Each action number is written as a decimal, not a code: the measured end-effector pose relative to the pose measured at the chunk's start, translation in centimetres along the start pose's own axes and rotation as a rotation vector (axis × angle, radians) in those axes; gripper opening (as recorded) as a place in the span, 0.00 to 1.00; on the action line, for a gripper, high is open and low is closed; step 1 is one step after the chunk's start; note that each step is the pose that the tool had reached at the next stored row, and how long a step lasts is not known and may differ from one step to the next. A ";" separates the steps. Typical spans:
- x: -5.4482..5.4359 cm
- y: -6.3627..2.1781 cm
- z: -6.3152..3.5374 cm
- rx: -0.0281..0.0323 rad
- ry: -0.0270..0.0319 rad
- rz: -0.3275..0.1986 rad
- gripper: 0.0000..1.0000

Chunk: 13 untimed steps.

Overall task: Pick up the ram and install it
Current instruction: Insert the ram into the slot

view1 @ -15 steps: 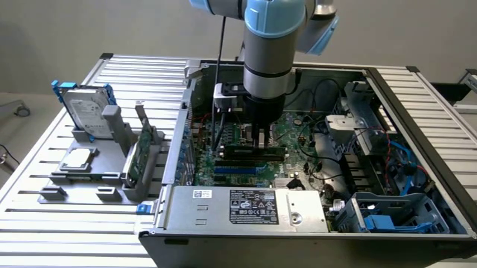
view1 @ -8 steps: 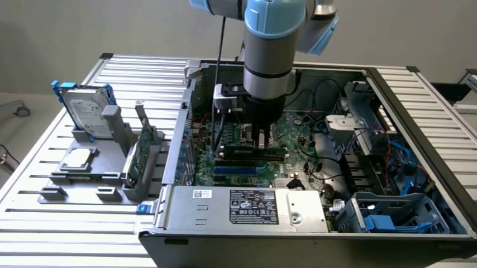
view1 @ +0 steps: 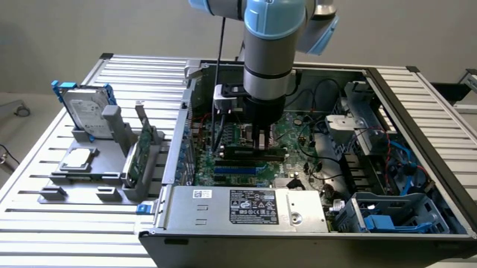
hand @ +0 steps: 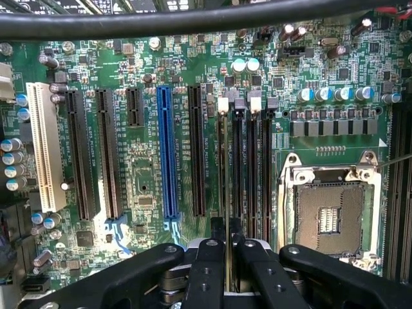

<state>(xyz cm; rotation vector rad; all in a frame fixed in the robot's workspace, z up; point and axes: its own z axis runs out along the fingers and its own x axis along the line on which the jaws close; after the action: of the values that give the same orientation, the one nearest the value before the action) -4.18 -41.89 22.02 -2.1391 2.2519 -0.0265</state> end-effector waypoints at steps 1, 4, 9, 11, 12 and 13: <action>0.0 0.01 0.00 0.0006 -0.0001 0.000 0.14; 0.0 0.03 0.01 0.0021 -0.0002 0.000 0.14; 0.0 0.14 0.01 0.0063 -0.0004 0.000 0.14; 0.0 0.18 0.01 0.0082 -0.0006 0.000 0.14; 0.0 0.20 0.01 0.0092 -0.0005 0.000 0.14; 0.0 0.20 0.02 0.0104 -0.0007 -0.001 0.14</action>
<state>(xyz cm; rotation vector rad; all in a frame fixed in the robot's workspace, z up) -4.38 -41.84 21.99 -2.1349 2.2453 -0.0373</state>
